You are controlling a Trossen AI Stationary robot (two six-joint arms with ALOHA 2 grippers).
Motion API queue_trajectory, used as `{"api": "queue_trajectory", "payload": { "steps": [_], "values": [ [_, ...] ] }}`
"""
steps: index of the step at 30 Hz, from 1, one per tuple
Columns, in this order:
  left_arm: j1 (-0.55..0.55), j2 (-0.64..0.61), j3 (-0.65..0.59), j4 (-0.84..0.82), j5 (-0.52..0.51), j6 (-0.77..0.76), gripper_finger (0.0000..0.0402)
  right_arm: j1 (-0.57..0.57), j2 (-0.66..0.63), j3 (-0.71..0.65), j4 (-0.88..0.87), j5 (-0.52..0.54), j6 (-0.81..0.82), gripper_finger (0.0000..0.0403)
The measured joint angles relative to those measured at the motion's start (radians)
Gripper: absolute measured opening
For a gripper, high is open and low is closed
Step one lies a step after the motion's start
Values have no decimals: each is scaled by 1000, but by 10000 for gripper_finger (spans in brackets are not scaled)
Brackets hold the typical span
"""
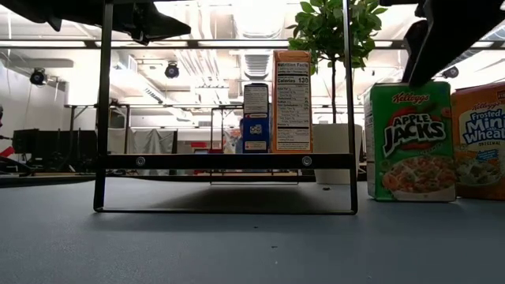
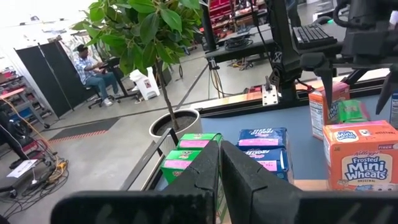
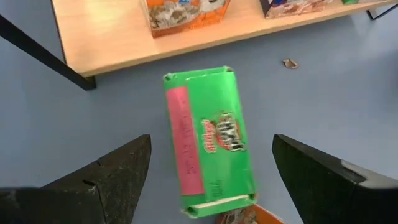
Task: Stack cereal on shelf
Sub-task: Put the green cereal box on the shelf aligned with the other green cereal box
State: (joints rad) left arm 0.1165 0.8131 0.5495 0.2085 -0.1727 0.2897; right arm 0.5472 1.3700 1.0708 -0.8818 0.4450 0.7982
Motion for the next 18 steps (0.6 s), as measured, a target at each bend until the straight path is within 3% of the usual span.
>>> {"api": "queue_trajectory", "payload": {
  "steps": [8, 18],
  "values": [
    [0, 0, 0, 0, 0, -1, 0, 0, 62, -9, 5, 8, -21, 313],
    [0, 0, 0, 0, 0, -3, 0, 0, 66, -9, 30, 8, -13, 238]
  ]
}}
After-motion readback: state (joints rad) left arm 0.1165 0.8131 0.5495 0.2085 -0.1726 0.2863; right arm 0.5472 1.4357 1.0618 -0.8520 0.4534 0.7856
